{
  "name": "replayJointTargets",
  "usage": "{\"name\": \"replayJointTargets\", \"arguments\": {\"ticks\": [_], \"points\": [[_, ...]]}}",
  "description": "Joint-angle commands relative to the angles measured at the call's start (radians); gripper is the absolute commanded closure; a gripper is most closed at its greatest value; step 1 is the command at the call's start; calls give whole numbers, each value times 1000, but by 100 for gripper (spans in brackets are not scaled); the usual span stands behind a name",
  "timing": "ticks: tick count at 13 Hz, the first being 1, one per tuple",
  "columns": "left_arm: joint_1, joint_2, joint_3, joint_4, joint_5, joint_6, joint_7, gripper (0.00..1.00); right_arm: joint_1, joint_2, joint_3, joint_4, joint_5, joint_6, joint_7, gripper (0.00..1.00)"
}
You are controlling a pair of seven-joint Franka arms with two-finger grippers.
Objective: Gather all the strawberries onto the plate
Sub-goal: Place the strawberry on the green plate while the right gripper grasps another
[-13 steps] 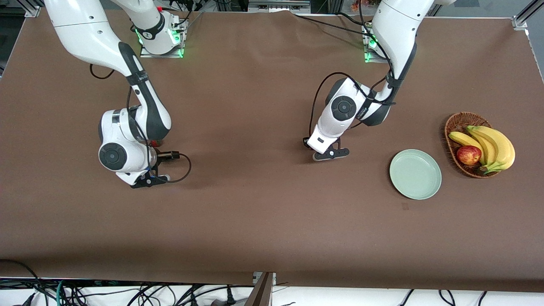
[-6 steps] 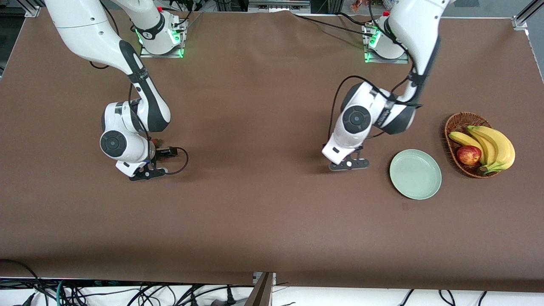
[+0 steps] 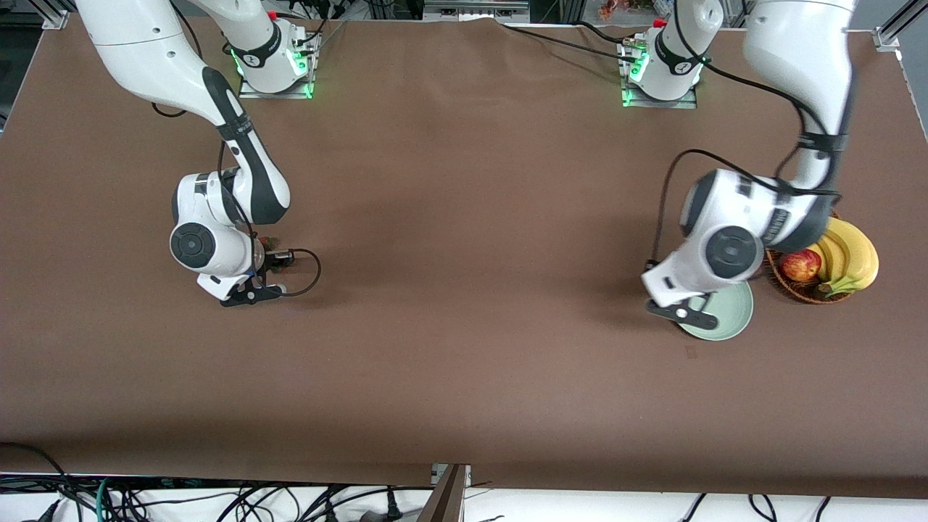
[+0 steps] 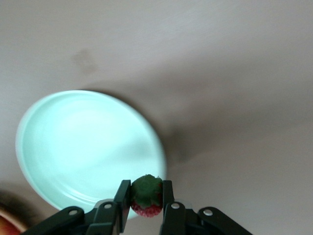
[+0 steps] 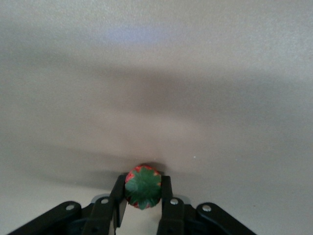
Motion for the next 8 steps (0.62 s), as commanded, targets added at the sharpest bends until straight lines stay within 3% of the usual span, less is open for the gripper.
{"name": "replayJointTargets", "arguments": {"ticks": [1,4,7,8], "points": [[117,54,-18,20,18,84,283,95,5,-36,-3,-24,0,-10,-12,94],[189,105,-22,16,15,156,391,92,17,-33,47,45,35,-19,25,95],[195,122,-24,19,15,161,394,91,60,21,138,132,128,-2,221,95],[197,125,-24,19,13,161,394,85,101,52,155,181,145,13,317,95]]}}
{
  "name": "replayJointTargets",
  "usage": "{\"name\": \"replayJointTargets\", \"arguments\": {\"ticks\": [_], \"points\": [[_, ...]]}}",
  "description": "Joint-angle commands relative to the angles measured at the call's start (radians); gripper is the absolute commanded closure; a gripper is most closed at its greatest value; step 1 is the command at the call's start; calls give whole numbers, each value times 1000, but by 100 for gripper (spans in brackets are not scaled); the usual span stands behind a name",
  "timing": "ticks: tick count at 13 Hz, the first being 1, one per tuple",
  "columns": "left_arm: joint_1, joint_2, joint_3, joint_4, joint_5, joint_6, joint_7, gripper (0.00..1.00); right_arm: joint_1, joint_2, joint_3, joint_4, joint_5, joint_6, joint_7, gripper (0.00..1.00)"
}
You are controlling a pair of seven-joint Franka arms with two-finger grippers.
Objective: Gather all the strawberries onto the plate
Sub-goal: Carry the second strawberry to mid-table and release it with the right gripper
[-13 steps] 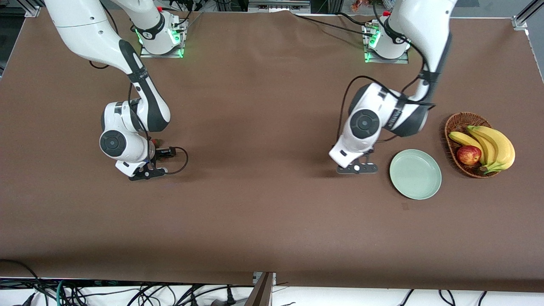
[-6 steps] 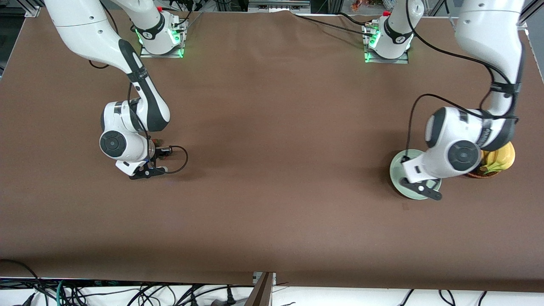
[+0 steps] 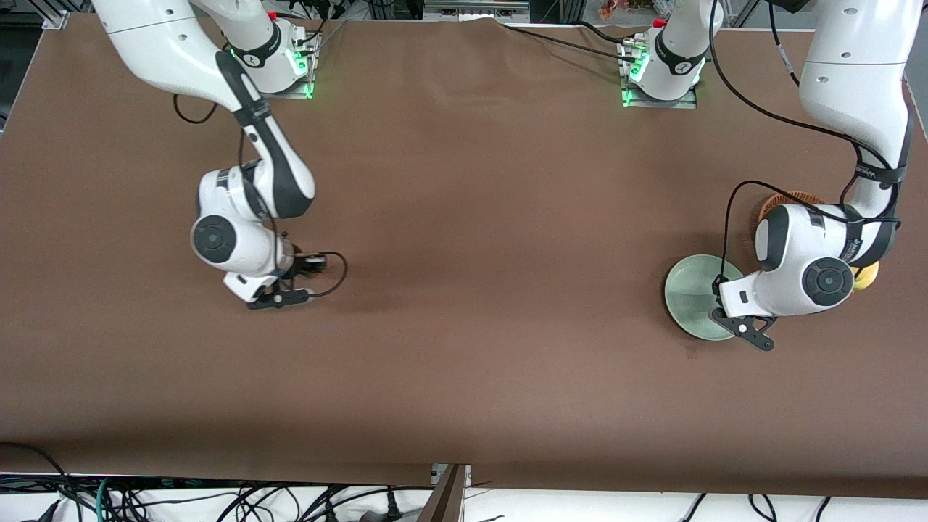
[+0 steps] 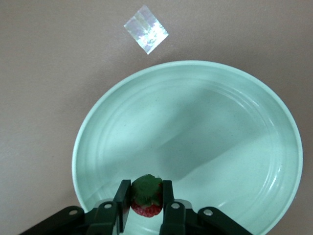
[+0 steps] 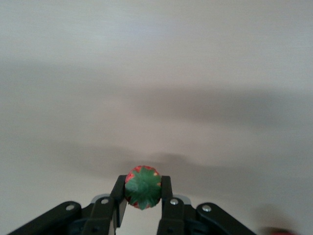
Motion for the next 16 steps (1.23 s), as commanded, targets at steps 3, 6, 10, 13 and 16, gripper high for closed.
{"name": "replayJointTargets", "arguments": {"ticks": [3,6,10,13,16], "points": [[15,5,-14,20,-2,-8,13,0,216,179,40,284,115,39,430,95],[4,-24,-26,23,-2,-20,7,0,329,292,40,439,123,148,632,95],[4,-75,-136,46,-37,-104,-49,0,461,432,40,544,123,473,729,95],[2,-75,-204,72,-136,-164,-224,0,525,500,40,653,123,507,809,95],[2,-60,-287,60,-178,-160,-454,0,557,532,40,682,122,527,826,95]]}}
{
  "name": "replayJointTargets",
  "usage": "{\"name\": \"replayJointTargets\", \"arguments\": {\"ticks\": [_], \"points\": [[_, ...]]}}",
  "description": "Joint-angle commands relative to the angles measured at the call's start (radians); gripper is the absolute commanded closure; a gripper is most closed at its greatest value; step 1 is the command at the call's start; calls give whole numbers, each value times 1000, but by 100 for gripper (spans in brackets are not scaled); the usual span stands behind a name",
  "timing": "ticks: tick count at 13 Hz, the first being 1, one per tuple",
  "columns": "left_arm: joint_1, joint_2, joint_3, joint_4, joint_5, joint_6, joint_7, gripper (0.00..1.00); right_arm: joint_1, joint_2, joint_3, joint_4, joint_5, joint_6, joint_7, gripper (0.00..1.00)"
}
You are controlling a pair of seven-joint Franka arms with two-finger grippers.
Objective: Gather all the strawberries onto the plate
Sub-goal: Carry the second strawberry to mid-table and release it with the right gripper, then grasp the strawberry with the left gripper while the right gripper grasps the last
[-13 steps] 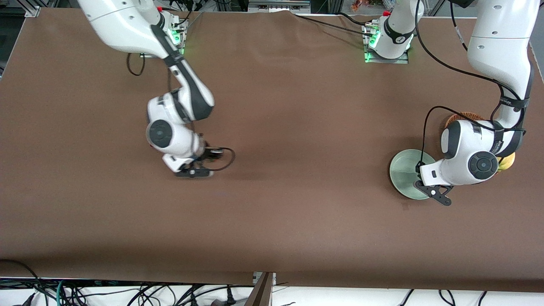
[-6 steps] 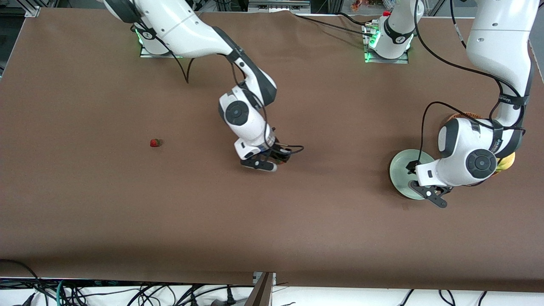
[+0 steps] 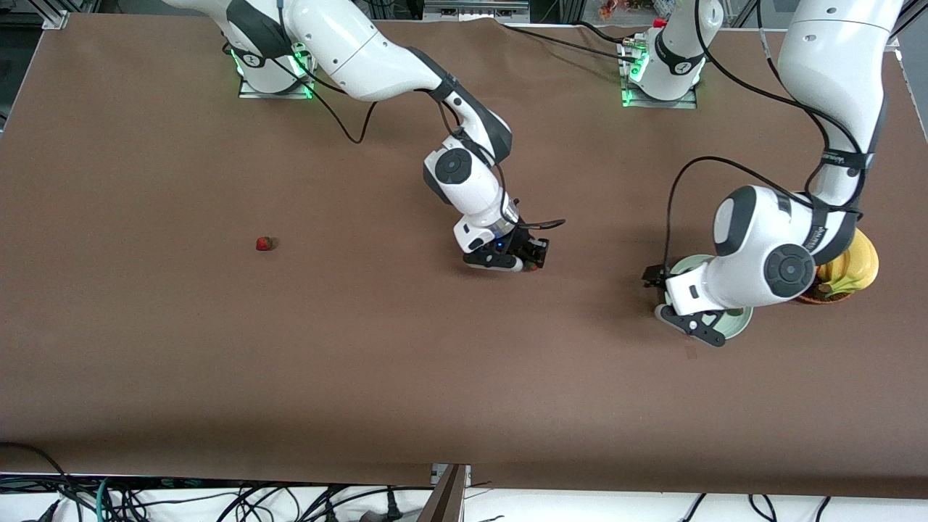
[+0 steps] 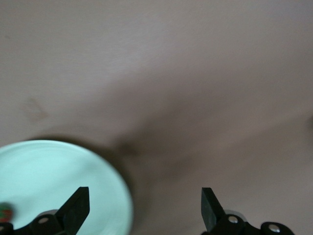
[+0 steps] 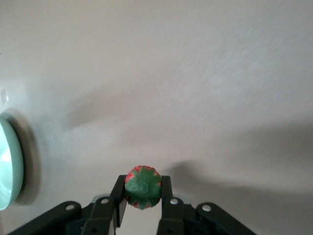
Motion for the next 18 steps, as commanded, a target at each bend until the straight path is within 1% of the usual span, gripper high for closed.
{"name": "replayJointTargets", "arguments": {"ticks": [1,2,3,5,6,7,9,10,12,13,14,15,16,18], "points": [[1,23,-43,0,-96,-8,-140,0,18,44,-8,60,18,34,11,80],[0,32,-43,-1,-141,-3,-140,0,21,44,-8,60,16,40,9,18],[0,38,-43,-2,-147,2,-140,0,21,38,-13,61,13,40,6,0],[0,41,-43,-2,-147,3,-140,0,6,6,-17,60,15,22,-6,0],[-2,43,-43,-2,-147,5,-140,0,-11,-13,-17,60,13,-10,-8,0],[-11,44,-43,-5,-149,14,-143,0,-41,-43,-17,61,10,-76,-15,0],[-42,46,-43,-54,-149,102,-160,0,-107,-118,-16,58,10,-280,-57,0],[-51,44,-43,-82,-141,153,-178,0,-141,-164,-17,54,7,-382,-119,0],[-74,49,-42,-89,-118,232,-174,0,-213,-215,-19,50,7,-556,-265,0],[-101,50,-42,-82,-63,273,-168,0,-248,-238,-19,46,7,-643,-316,0],[-117,55,-42,-73,9,322,-165,0,-287,-264,-37,34,5,-731,-354,0],[-117,82,-43,-62,64,386,-162,0,-313,-287,-57,15,5,-809,-403,0],[-122,98,-43,-59,93,431,-160,0,-331,-304,-92,-2,5,-886,-466,0],[-123,145,-43,-60,98,535,-158,0,-332,-324,-208,-22,4,-1035,-643,0]]}}
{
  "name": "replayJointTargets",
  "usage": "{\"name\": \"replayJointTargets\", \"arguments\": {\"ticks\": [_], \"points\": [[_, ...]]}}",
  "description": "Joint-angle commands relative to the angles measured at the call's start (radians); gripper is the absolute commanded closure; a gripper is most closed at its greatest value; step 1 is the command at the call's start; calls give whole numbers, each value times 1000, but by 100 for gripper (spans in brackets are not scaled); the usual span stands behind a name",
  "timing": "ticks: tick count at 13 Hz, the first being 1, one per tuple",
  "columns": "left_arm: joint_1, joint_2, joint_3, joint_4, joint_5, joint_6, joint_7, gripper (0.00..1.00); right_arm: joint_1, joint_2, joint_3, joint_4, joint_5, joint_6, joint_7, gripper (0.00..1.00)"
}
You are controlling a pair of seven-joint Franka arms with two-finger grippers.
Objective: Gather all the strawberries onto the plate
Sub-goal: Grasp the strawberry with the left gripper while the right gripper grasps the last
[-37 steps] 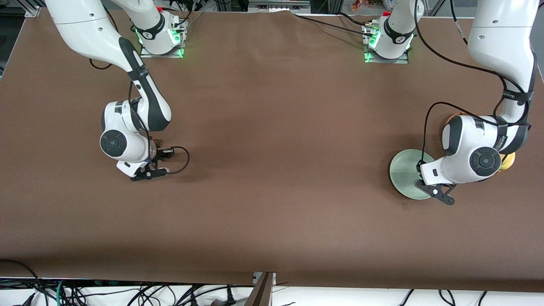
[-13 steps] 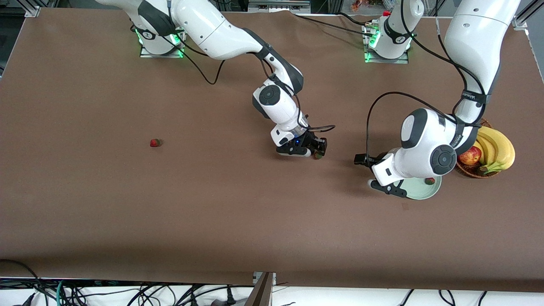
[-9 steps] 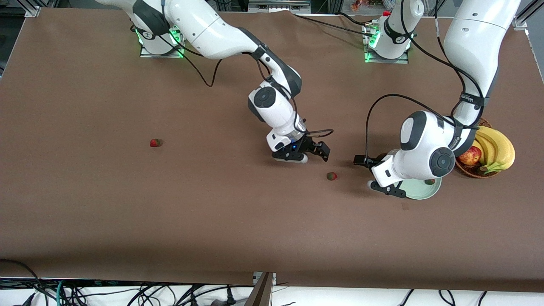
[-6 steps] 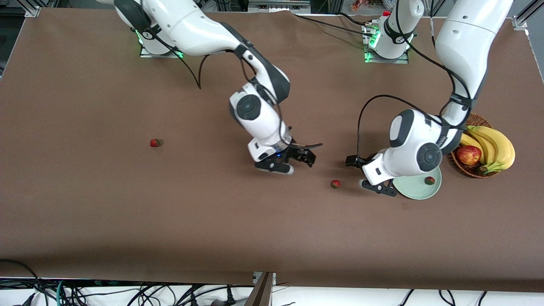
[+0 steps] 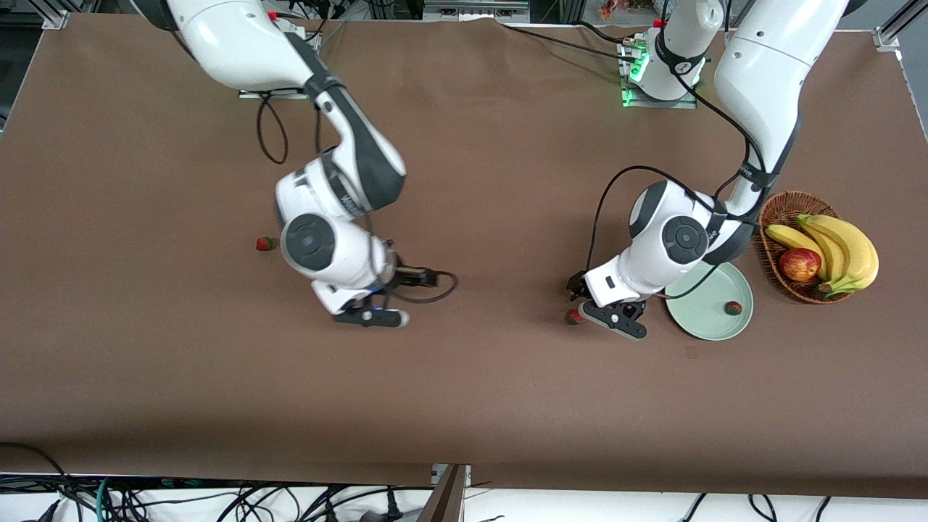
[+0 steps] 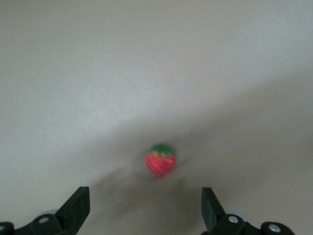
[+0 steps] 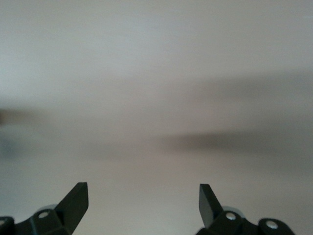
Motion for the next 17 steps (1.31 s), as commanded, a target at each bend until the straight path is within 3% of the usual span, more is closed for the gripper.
{"name": "replayJointTargets", "arguments": {"ticks": [1,6,8,9,10,11,14,17], "points": [[-5,80,3,21,34,135,7,0,4,-53,-122,-69,5,-142,-226,0],[-28,111,4,16,34,147,6,0,6,-80,-348,-219,-28,-177,-528,0],[-27,111,4,16,34,146,6,59,6,-96,-399,-296,-29,-122,-654,0],[-18,111,4,15,34,146,6,80,6,-115,-401,-360,-29,-77,-664,0],[-16,111,4,13,34,146,7,94,6,-148,-401,-443,-30,-9,-665,0],[-16,110,4,13,34,146,7,100,6,-178,-401,-535,-30,79,-670,0],[-8,73,4,16,34,105,1,100,7,-235,-398,-731,-30,261,-685,0],[28,0,15,22,35,-62,9,96,10,-275,-390,-873,-27,378,-684,0]]}}
